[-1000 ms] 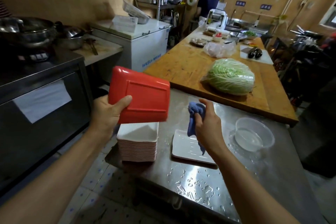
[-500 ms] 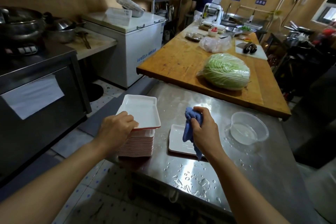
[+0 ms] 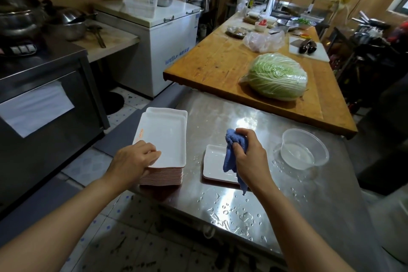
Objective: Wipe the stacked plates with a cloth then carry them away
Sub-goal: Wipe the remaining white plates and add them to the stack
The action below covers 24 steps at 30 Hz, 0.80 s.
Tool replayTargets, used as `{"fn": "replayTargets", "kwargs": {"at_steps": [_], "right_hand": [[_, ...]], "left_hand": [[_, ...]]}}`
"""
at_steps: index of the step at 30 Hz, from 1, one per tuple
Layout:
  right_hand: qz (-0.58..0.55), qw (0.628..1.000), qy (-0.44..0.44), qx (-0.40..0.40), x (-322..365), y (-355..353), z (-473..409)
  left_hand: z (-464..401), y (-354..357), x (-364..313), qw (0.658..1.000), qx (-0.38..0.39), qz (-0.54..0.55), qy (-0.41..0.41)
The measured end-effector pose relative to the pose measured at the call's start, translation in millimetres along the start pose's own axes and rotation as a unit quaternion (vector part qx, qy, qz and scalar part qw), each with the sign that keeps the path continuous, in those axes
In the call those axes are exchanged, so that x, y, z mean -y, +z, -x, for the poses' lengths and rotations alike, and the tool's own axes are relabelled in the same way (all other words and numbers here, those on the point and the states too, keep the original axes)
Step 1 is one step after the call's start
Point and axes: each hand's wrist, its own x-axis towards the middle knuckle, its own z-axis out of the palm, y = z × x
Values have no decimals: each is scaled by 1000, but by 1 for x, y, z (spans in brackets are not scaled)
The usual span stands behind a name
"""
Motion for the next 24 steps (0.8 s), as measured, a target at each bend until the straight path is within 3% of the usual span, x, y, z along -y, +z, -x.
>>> {"fn": "replayTargets", "kwargs": {"at_steps": [9, 13, 16, 18, 20, 22, 24], "right_hand": [[13, 1000, 23, -5, -23, -14, -13], [-3, 1000, 23, -5, -31, -22, -19], [-2, 1000, 28, -11, -42, -33, -25], [1, 999, 36, -18, -50, -41, -28], [2, 999, 45, -21, -58, -47, -31], [2, 998, 54, -20, -68, -52, -33], [-1, 998, 65, -22, -79, -57, -33]], "left_hand": [[-16, 15, 8, 999, 44, 5, -19], [-26, 16, -4, 991, 81, -60, -92], [-46, 6, -33, 992, 18, -40, -115], [-62, 5, -61, 995, -59, -1, -83], [-78, 12, -90, 994, -87, 38, -45], [-94, 30, -113, 988, -29, 113, -101], [-108, 59, -125, 960, 92, 161, -211]]}}
